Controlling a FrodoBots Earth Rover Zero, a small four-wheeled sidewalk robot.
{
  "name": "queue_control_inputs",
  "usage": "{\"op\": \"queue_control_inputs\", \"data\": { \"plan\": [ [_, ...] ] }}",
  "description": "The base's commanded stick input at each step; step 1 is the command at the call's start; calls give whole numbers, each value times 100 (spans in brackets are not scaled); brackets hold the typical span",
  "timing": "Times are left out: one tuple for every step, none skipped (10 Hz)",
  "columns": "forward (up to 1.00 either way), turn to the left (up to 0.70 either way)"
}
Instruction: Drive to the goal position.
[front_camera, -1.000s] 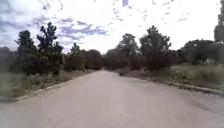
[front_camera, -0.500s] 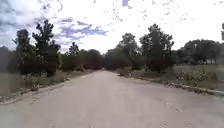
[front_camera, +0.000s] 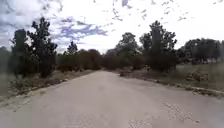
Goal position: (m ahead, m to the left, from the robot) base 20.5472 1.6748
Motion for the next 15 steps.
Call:
{"op": "queue_control_inputs", "data": {
  "plan": [
    [85,0],
    [85,0],
    [85,0],
    [85,0],
    [85,0],
    [85,0],
    [85,0],
    [85,0],
    [85,0],
    [85,0],
    [85,0],
    [85,0],
    [85,0],
    [85,0],
    [85,0]
  ]
}}
